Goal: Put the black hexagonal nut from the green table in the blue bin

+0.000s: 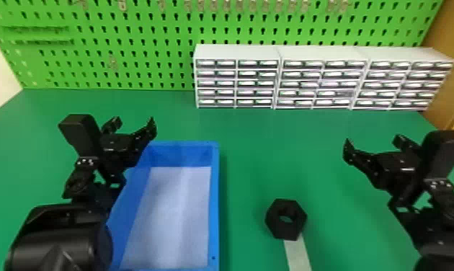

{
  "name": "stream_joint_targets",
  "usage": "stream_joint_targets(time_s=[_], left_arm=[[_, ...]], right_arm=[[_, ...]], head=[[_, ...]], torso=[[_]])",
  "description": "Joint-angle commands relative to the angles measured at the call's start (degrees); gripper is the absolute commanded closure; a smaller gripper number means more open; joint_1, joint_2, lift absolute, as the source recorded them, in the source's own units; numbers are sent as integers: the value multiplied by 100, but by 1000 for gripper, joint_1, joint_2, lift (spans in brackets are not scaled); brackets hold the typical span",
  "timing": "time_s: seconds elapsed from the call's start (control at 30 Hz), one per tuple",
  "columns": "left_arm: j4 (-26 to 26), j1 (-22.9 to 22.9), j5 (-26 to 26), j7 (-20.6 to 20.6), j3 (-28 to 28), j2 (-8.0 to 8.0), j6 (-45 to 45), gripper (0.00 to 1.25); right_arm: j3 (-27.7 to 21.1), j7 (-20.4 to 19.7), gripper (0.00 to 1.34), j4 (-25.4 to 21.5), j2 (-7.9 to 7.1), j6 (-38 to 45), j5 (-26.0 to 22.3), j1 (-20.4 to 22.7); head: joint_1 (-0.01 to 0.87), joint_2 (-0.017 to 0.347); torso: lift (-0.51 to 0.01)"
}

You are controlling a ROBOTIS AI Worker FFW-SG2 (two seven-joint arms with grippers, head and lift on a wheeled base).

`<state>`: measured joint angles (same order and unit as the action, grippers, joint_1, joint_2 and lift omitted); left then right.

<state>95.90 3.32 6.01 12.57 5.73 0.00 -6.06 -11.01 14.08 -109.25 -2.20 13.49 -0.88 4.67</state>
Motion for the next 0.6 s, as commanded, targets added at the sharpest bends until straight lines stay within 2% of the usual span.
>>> stream_joint_targets(time_s=[0.0, 0.57], left_arm=[[-1, 10, -21, 0, -2, -15, 0, 371], [-1, 2, -21, 0, -2, -15, 0, 371]], right_arm=[[11, -1, 85, 0, 0, -4, 0, -10], [20, -1, 85, 0, -9, 31, -18, -19]], head=[[686, 51], [686, 51]], torso=[[-97], [-97]])
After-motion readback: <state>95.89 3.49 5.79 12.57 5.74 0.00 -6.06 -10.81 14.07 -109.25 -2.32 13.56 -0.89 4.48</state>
